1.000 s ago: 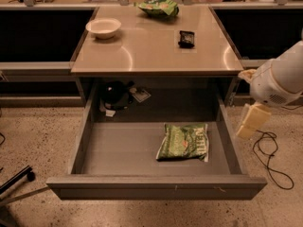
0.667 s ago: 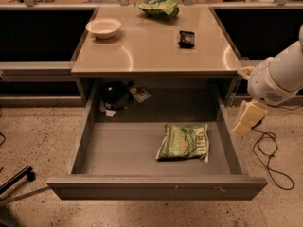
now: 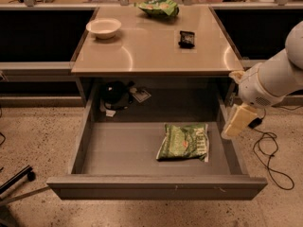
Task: Pick green jalapeno chip bag from top drawer and place on counter
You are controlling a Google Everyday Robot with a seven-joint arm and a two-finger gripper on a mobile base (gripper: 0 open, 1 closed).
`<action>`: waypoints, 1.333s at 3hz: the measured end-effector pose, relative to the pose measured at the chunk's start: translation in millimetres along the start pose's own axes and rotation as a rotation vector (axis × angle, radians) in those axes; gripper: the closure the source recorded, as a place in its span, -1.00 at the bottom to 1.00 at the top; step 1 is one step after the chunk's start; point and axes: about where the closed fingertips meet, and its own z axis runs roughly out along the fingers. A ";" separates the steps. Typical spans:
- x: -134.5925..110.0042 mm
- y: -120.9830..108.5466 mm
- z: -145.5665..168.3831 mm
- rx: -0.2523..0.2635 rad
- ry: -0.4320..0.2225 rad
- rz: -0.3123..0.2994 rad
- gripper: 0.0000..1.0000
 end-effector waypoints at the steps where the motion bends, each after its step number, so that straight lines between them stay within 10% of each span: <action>1: -18.8 6.8 52.5 -0.012 -0.053 -0.030 -1.00; 4: -35.0 40.3 173.7 -0.099 -0.137 -0.015 -1.00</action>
Offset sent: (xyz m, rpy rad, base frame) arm 0.0418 0.0931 -0.1315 0.1734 -0.0042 0.0805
